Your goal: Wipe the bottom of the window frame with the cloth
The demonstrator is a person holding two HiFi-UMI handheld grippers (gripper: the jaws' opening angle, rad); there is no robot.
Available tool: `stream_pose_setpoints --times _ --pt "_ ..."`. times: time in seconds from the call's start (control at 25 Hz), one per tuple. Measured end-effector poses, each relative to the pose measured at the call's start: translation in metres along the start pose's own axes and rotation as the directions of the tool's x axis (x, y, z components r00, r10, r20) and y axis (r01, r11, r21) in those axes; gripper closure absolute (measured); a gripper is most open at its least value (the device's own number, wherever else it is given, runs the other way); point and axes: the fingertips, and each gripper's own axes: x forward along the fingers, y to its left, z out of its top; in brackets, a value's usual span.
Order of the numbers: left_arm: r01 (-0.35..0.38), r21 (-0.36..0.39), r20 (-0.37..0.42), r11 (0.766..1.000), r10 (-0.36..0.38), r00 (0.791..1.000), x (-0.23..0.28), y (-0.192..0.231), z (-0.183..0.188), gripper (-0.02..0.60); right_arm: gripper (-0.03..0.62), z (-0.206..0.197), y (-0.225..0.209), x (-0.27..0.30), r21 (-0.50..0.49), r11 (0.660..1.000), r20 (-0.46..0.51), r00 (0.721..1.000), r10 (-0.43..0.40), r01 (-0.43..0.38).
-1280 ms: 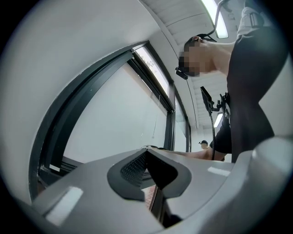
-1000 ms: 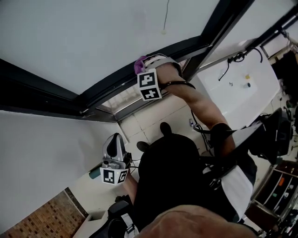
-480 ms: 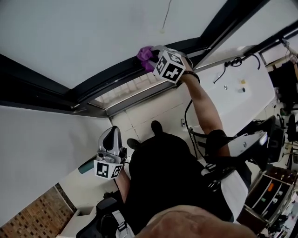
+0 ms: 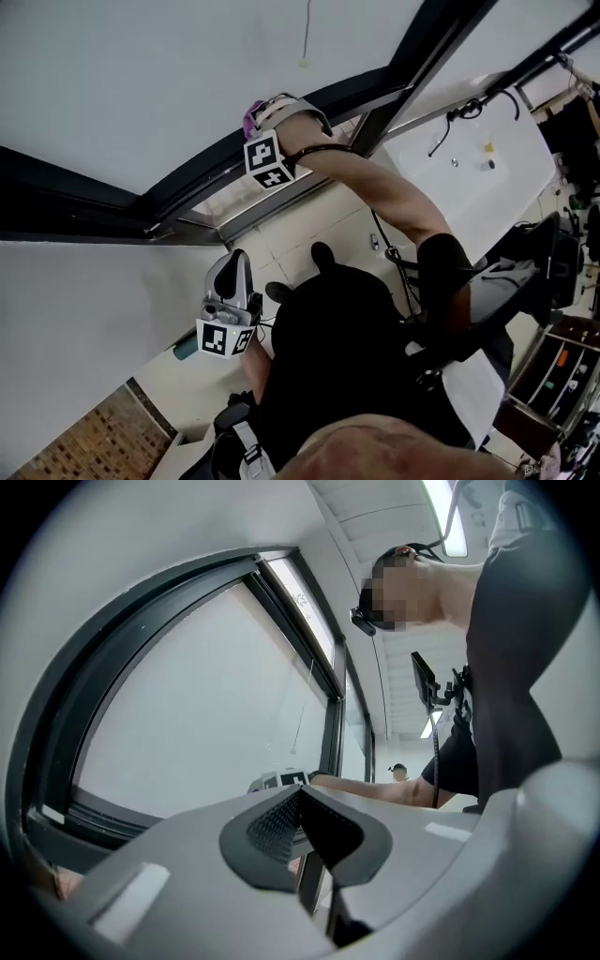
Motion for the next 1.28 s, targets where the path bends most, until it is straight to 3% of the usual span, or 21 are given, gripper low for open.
stream_pose_setpoints --times 0.16,0.28,0.36,0.44,0.48,0.52,0.6,0.64,0.68,0.72,0.76,0.92,1.0,1.08,1.12,1.2,1.28 --pt "-0.049 -0.007 -0.019 0.999 0.048 0.999 -0.016 0.011 -0.003 0.583 0.525 0.001 0.06 -0.033 -0.077 0.989 -0.004 0.992 0.127 -0.127" --pt "-0.103 -0.02 -0.035 0.994 0.102 0.994 -0.03 0.027 -0.009 0.583 0.525 -0.009 0.129 -0.088 -0.033 0.951 0.062 0.949 0.31 -0.309" --pt "-0.128 -0.025 -0.042 0.991 0.127 0.991 -0.036 0.036 -0.013 0.583 0.525 -0.033 0.159 -0.113 0.055 0.923 0.111 0.921 0.374 -0.381" --pt "-0.13 -0.024 -0.047 0.991 0.129 0.991 -0.035 0.044 -0.016 0.583 0.525 -0.056 0.143 -0.119 0.288 0.886 0.254 0.921 0.294 -0.362" --pt "-0.12 -0.02 -0.049 0.993 0.119 0.992 -0.03 0.046 -0.015 0.583 0.525 -0.069 0.118 -0.115 0.44 0.837 0.326 0.926 0.188 -0.325" --pt "-0.104 -0.012 -0.051 0.994 0.103 0.993 -0.024 0.046 -0.013 0.583 0.525 -0.084 0.087 -0.108 0.591 0.754 0.382 0.923 0.053 -0.288" --pt "-0.061 0.005 -0.056 0.998 0.061 0.997 -0.009 0.035 -0.007 0.583 0.525 -0.11 0.03 -0.091 0.806 0.521 0.443 0.869 -0.219 -0.28" --pt "-0.038 0.011 -0.06 0.999 0.039 0.997 -0.001 0.025 -0.005 0.583 0.525 -0.117 0.01 -0.083 0.849 0.429 0.461 0.828 -0.318 -0.308" --pt "-0.018 0.015 -0.064 1.0 0.019 0.998 0.006 0.016 -0.003 0.583 0.525 -0.117 -0.004 -0.075 0.86 0.378 0.482 0.788 -0.383 -0.343" --pt "-0.001 0.015 -0.068 1.0 0.002 0.998 0.012 0.008 -0.004 0.583 0.525 -0.112 -0.014 -0.067 0.856 0.359 0.504 0.758 -0.414 -0.373" --pt "0.011 0.013 -0.07 1.0 -0.01 0.998 0.017 0.002 -0.005 0.583 0.524 -0.104 -0.021 -0.056 0.847 0.36 0.521 0.746 -0.415 -0.391" --pt "0.027 0.0 -0.092 1.0 -0.027 0.995 0.026 -0.013 -0.013 0.583 0.525 -0.069 -0.02 -0.028 0.796 0.429 0.578 0.749 -0.325 -0.428" --pt "0.02 0.0 -0.111 1.0 -0.02 0.994 0.027 -0.017 -0.015 0.583 0.525 -0.064 -0.002 -0.054 0.752 0.488 0.619 0.728 -0.295 -0.442" --pt "0.007 0.002 -0.123 1.0 -0.007 0.992 0.028 -0.014 -0.017 0.583 0.525 -0.063 0.028 -0.09 0.687 0.574 0.658 0.717 -0.23 -0.446" --pt "0.0 0.003 -0.127 1.0 0.001 0.992 0.027 -0.012 -0.018 0.583 0.523 -0.06 0.048 -0.107 0.639 0.612 0.686 0.705 -0.18 -0.466" --pt "-0.012 0.003 -0.132 1.0 0.012 0.991 0.026 -0.006 -0.02 0.583 0.525 -0.049 0.095 -0.132 0.526 0.659 0.754 0.653 -0.069 -0.538" --pt "-0.012 0.002 -0.141 1.0 0.012 0.99 0.027 -0.005 -0.021 0.583 0.523 -0.046 0.122 -0.141 0.488 0.649 0.804 0.59 -0.073 -0.584"
